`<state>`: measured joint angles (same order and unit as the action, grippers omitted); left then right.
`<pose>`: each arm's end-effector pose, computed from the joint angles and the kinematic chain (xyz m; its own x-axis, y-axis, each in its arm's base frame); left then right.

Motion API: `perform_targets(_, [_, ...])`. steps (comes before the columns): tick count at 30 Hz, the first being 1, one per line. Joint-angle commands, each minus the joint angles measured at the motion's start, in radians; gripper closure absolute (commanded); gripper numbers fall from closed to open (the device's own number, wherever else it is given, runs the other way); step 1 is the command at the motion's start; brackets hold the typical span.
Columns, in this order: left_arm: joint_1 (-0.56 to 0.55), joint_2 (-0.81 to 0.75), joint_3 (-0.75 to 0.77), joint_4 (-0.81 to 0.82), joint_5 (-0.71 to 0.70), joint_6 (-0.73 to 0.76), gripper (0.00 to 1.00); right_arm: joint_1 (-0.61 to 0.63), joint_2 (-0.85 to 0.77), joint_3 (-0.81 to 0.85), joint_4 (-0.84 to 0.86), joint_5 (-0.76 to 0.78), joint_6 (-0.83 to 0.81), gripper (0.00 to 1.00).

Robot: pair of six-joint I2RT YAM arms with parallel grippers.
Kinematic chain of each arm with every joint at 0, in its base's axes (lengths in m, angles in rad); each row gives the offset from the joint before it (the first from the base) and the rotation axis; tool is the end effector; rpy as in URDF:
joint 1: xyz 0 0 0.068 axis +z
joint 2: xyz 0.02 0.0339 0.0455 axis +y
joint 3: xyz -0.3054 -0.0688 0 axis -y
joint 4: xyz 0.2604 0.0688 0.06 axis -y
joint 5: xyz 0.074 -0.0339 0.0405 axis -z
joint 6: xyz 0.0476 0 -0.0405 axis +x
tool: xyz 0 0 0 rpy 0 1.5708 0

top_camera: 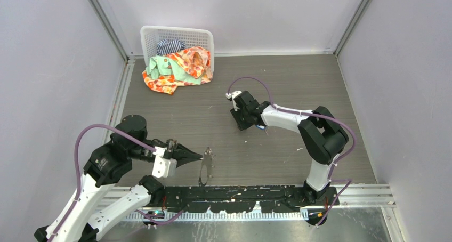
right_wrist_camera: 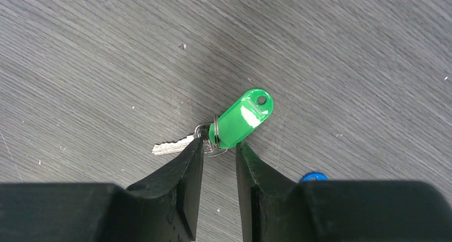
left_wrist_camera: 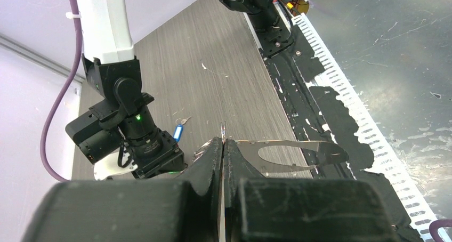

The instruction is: Put the keys on the keyring

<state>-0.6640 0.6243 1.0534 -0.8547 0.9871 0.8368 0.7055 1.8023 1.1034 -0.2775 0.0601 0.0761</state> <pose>0.0348 -0.0777 0.4135 0.4788 0.1449 -0.8659 0.8698 -0.2119 0.4455 0.3034 0.2546 0.1885 -0.6762 -0.4762 -0.5622 -0.5719 0.8203 -0.0070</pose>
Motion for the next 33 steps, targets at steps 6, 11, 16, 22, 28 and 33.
perform_targets(6, [-0.002,0.005,0.037,0.048,0.014,-0.012,1.0,0.002,0.028,0.066,0.0,0.019,-0.034,0.73])
perform_targets(11, [-0.003,0.006,0.037,0.052,0.014,-0.01,1.0,0.003,0.032,0.07,-0.004,0.012,-0.039,0.77])
perform_targets(16, [-0.002,0.006,0.036,0.051,0.01,-0.007,1.0,0.002,0.034,0.075,-0.012,0.012,-0.04,0.84])
perform_targets(22, [-0.002,0.009,0.038,0.05,0.01,-0.006,1.0,0.002,0.015,0.072,-0.02,0.003,-0.044,0.99])
perform_targets(28, [-0.002,0.028,0.042,0.031,0.022,-0.009,1.0,0.004,-0.208,-0.072,0.114,-0.109,-0.083,0.99])
perform_targets(33, [-0.003,0.041,0.044,0.028,0.049,-0.041,1.0,0.044,-0.518,-0.272,0.248,-0.236,-0.275,0.99])
